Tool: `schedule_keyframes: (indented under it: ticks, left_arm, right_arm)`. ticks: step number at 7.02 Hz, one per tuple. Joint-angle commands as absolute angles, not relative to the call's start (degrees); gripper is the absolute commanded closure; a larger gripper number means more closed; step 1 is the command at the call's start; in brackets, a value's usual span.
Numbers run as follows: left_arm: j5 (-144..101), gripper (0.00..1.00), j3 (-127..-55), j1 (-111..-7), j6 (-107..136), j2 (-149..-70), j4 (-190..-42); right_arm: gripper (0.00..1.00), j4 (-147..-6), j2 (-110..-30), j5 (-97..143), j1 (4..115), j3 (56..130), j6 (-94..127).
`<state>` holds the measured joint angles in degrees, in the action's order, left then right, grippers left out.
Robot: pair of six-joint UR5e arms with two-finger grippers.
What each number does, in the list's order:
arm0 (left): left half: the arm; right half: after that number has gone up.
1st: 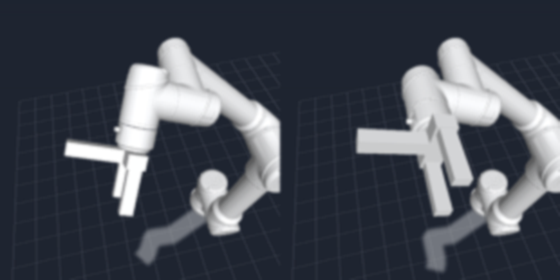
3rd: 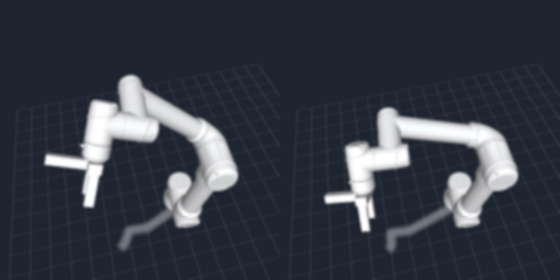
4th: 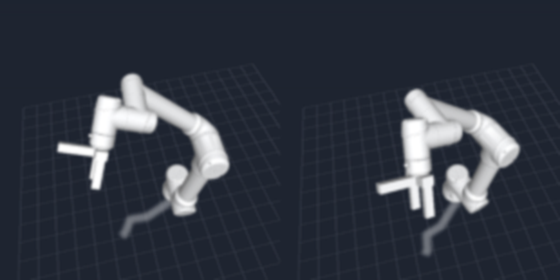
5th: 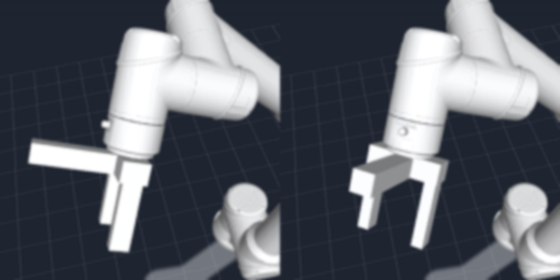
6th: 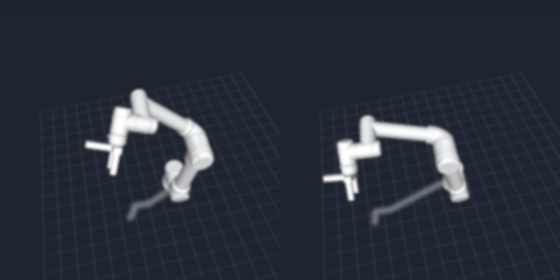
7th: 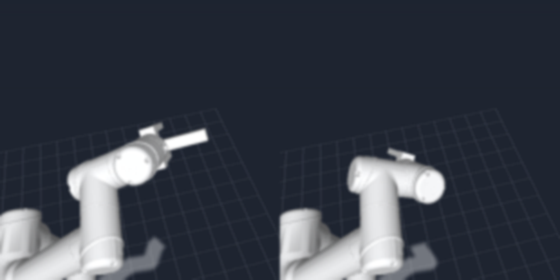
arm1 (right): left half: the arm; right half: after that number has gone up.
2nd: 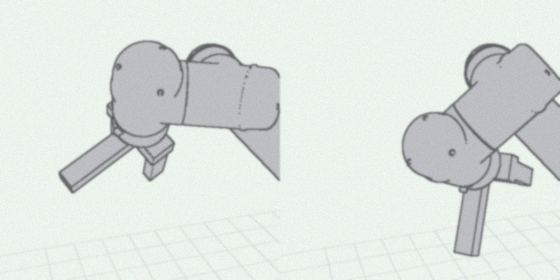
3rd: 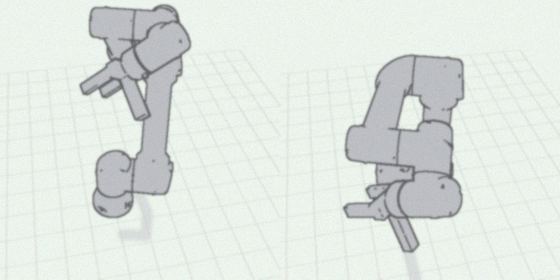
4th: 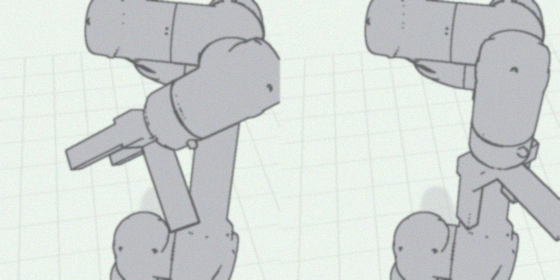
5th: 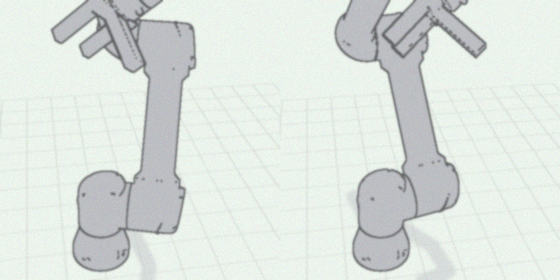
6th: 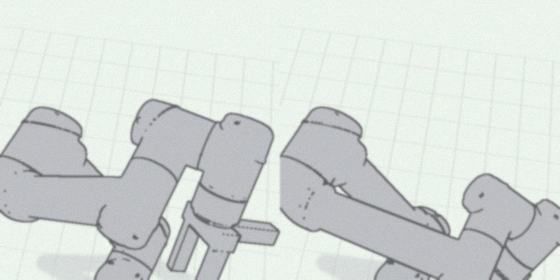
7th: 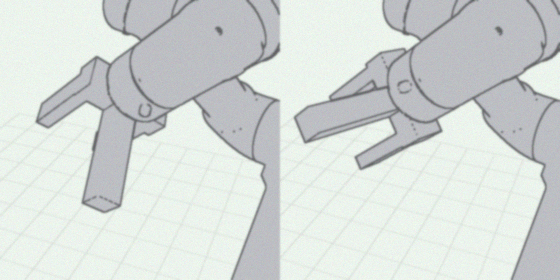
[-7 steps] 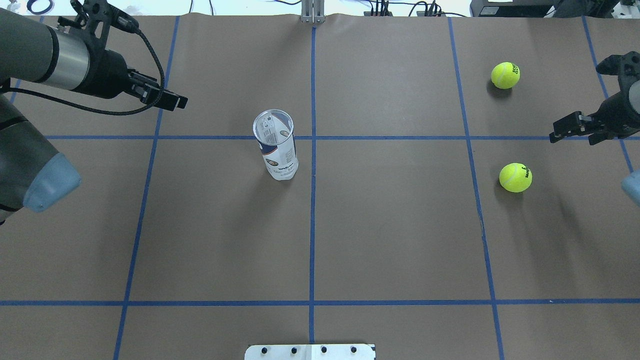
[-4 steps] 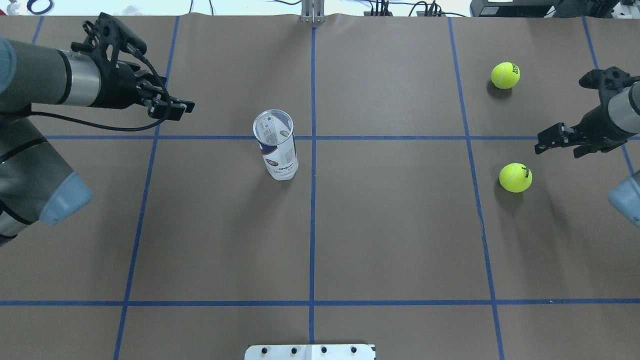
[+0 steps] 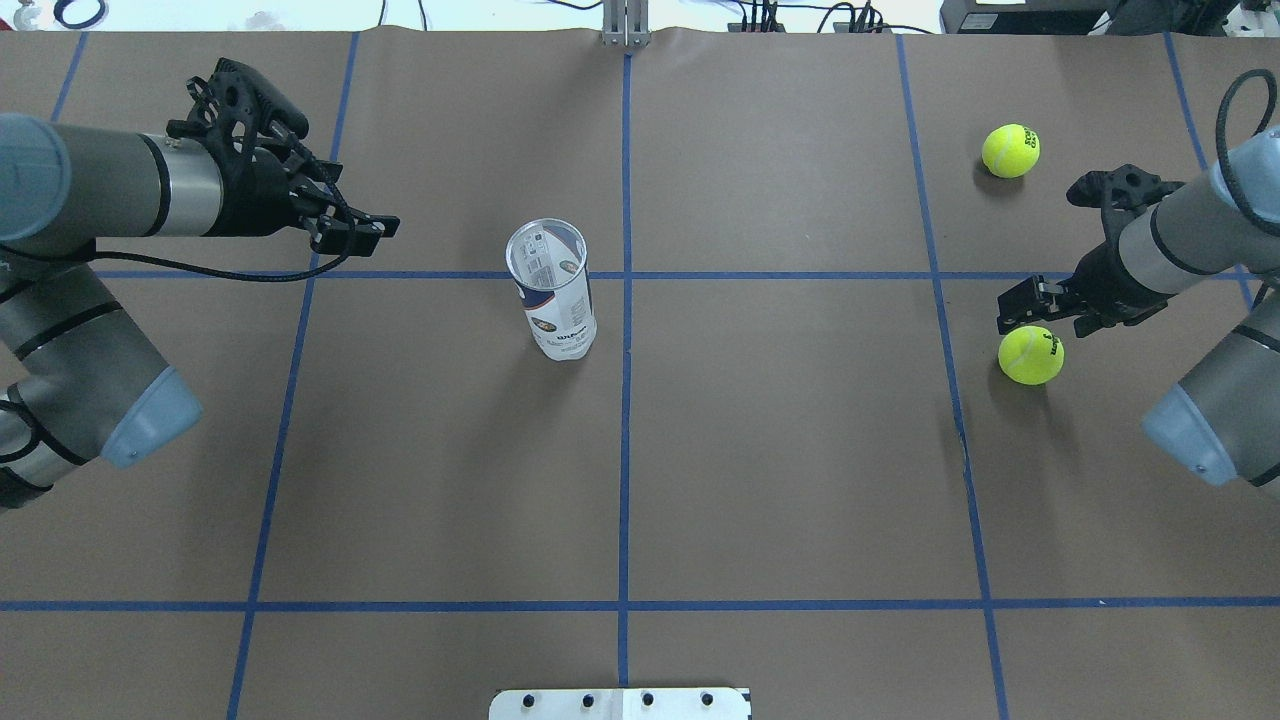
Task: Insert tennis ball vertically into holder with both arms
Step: 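Lower the right gripper onto the nearer yellow tennis ball and grasp it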
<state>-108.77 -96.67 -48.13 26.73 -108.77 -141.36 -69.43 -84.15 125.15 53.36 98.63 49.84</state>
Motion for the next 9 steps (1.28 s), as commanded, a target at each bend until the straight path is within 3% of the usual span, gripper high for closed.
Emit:
schedule_keyframes:
  ticks: [1,5,6,7,9]
  left_arm:
    - [-108.7,0.02,-96.2,-48.1,26.6,-108.7,-141.4]
    - [-108.7,0.02,-96.2,-48.1,26.7,-108.7,-141.4]
    - [-108.7,0.02,-96.2,-48.1,26.7,-108.7,-141.4]
    - [-108.7,0.02,-96.2,-48.1,26.7,-108.7,-141.4]
    - [-108.7,0.02,-95.5,-48.0,26.7,-109.1,-141.4]
  right_arm:
    - [0.01,-69.5,-84.1,124.0,52.0,97.7,49.6]
    - [0.02,-69.5,-83.9,122.3,50.7,95.3,48.6]
    - [0.34,-69.5,-83.9,122.0,50.6,94.9,48.7]
    - [0.97,-69.4,-84.0,122.0,50.7,95.0,48.4]
    - [1.0,-69.5,-83.8,123.0,50.9,96.8,48.2]
